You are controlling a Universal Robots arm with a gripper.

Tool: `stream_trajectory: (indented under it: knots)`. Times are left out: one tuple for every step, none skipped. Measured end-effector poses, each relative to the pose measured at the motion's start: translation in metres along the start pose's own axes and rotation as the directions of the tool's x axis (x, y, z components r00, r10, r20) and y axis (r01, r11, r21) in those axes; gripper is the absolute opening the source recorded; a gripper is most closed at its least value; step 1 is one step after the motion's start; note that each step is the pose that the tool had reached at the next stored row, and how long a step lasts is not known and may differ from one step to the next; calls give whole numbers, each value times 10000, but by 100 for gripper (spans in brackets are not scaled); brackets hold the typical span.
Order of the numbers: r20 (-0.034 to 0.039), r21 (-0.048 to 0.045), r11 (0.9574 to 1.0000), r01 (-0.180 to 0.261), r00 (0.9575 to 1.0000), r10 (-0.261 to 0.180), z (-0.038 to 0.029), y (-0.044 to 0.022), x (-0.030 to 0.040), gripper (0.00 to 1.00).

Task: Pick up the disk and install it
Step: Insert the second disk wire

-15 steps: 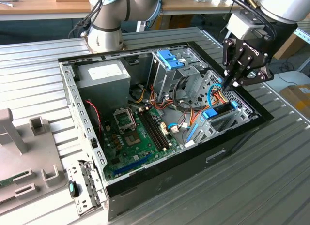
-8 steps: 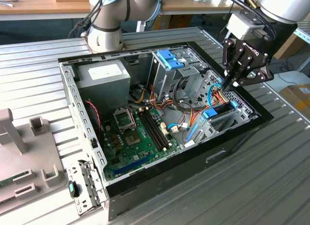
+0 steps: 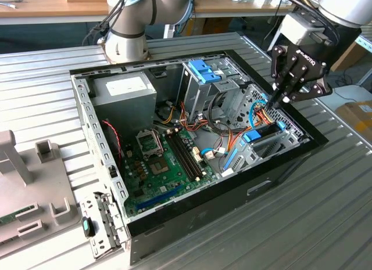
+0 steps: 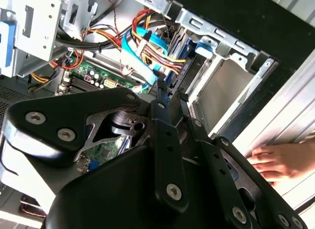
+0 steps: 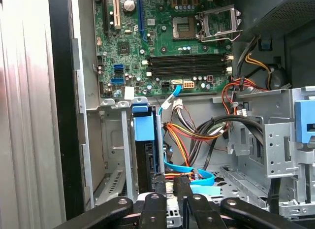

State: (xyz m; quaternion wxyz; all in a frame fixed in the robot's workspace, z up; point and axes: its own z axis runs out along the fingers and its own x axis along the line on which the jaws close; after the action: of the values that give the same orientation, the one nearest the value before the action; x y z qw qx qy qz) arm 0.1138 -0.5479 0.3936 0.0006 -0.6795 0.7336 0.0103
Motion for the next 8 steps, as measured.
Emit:
stream_trajectory:
  knots:
    - [-39, -11, 10000, -1, 10000, 1, 1, -2, -24, 24]
    - [-76, -10, 10000, -2, 10000, 2, 2, 2, -73, 24]
    - [-79, -10, 10000, -1, 10000, 1, 2, 3, -91, 24]
    - [-78, -9, 10000, -1, 10000, 1, 2, 4, -103, 24]
    - [-75, -9, 10000, -1, 10000, 1, 8, 1, -107, 24]
    - [-75, -10, 10000, -2, 10000, 2, 17, -9, -107, 24]
    - [-86, -12, 10000, -2, 10000, 2, 46, -29, -109, 24]
    - [-86, -13, 10000, -2, 10000, 1, 70, -36, -109, 24]
